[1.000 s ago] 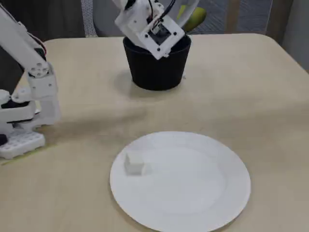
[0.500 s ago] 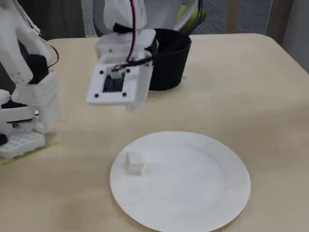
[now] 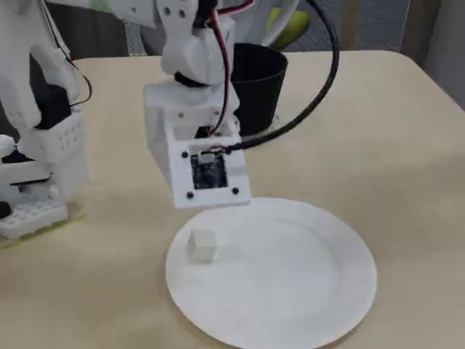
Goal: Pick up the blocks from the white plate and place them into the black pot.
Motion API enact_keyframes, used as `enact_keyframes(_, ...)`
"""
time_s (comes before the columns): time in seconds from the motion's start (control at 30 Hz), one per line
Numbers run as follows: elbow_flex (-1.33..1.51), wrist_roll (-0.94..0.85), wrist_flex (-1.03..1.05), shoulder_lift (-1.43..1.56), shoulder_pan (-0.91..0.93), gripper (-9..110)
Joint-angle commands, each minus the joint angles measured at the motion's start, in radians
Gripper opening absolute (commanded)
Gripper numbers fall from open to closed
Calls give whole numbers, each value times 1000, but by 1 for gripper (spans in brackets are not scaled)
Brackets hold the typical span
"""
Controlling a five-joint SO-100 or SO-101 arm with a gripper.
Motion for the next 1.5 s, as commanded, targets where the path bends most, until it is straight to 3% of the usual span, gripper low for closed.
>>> enact_keyframes(0.0,-37,-20,8,-29,51,-2)
enact_keyframes(0.3,-104,-3,-5,-179,60,-1)
enact_keyframes(0.47,-118,-17,-8,-181,64,23)
enact_keyframes(0.7,-117,-32,-3,-193,60,39)
enact_keyframes(1.17,-123,-38,-3,-282,52,39)
enact_keyframes(1.47,-118,-29,-8,-296,48,29)
